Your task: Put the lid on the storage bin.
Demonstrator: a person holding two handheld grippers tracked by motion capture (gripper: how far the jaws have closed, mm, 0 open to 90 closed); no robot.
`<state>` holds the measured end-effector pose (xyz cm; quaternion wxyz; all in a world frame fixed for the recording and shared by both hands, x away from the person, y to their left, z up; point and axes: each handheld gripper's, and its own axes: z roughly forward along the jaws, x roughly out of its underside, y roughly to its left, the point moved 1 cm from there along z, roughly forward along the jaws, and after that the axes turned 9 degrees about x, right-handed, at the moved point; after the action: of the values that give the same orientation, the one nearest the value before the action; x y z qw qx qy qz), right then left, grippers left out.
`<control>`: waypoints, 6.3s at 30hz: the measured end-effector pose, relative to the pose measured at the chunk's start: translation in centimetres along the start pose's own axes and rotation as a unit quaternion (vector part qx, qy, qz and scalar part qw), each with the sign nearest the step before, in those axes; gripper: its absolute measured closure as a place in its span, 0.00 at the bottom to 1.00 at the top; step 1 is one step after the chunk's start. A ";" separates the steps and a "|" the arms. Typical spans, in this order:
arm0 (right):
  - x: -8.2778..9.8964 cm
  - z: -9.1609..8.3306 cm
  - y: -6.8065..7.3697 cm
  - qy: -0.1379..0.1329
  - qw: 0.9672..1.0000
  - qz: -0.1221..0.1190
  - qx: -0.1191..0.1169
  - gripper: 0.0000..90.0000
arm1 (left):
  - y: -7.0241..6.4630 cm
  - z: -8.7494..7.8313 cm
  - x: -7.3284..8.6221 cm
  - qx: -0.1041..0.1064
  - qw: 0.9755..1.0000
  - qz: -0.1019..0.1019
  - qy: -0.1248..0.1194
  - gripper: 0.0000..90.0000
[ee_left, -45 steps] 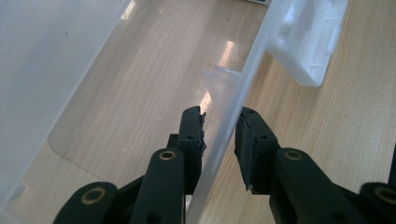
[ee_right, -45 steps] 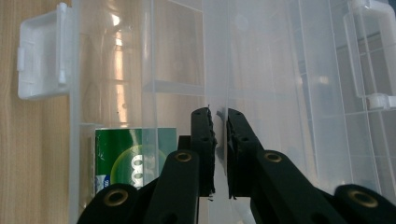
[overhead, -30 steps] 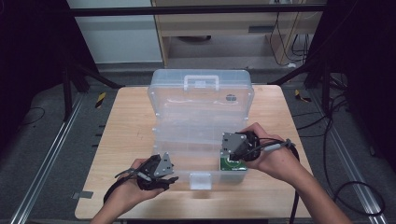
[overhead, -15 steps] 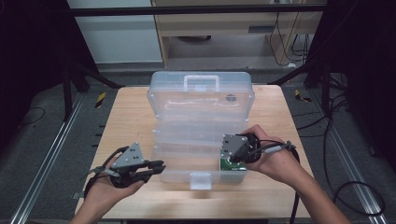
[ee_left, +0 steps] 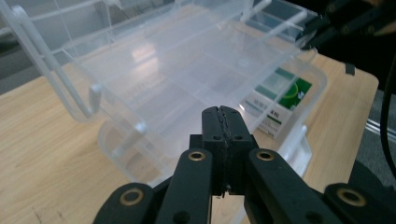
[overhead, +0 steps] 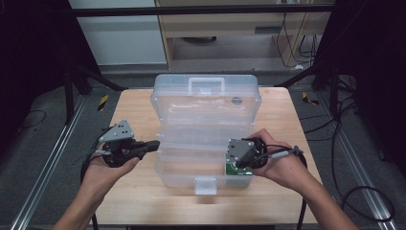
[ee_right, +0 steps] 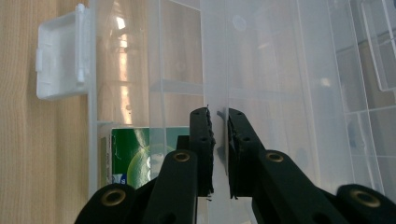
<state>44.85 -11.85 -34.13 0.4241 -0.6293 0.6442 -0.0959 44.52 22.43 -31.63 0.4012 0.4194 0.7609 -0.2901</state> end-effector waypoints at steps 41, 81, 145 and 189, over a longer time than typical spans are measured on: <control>0.1 -0.1 1.1 0.001 1.000 -0.011 0.009 0.89 | 5.4 0.1 -1.5 -0.007 0.995 -0.093 -0.039 1.00; 1.7 -4.5 4.1 -0.054 0.990 0.124 0.029 0.93 | 2.5 0.3 3.6 0.019 0.995 -0.088 -0.032 1.00; 13.6 -4.0 4.4 0.022 0.958 0.260 0.116 1.00 | 0.4 1.5 9.4 -0.007 0.999 -0.046 0.025 0.99; 23.3 9.4 -1.7 0.129 0.808 0.554 0.156 0.09 | 14.6 7.1 14.9 -0.158 0.974 -0.119 0.108 0.06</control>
<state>55.93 -29.05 -48.77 0.4102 -0.0731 0.9087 -0.0245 54.95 29.94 -49.48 0.3407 0.2856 0.8804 -0.1649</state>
